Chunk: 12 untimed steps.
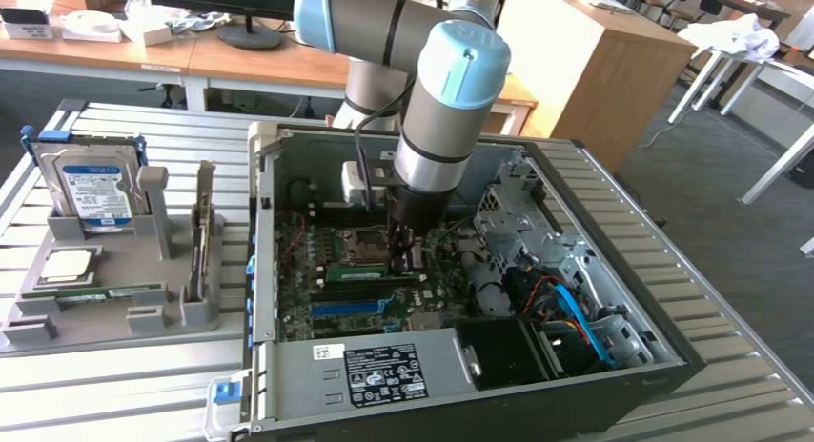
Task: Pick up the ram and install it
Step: 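Insert the ram into the slot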
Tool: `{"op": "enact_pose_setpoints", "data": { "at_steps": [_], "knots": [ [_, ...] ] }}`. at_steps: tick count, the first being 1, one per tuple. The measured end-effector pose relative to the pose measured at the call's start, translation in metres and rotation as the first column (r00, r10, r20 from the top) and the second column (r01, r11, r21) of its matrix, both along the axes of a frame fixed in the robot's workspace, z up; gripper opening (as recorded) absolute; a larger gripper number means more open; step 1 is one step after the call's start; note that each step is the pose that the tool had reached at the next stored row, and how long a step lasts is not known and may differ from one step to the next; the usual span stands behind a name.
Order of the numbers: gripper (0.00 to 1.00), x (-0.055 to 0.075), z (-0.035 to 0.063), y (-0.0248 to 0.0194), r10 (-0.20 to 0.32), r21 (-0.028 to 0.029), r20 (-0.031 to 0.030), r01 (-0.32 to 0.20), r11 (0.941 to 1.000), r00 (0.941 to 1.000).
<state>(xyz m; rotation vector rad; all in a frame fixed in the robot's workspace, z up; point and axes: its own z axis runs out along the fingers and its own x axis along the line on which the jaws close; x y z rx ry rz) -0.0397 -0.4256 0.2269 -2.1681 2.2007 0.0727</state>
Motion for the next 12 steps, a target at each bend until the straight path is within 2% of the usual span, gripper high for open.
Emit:
{"op": "enact_pose_setpoints", "data": {
  "at_steps": [12],
  "knots": [
    [0.12,0.0004,-0.0011,0.0000,0.000,0.0001,0.0000,0.000,1.0000,1.0000]
  ]
}}
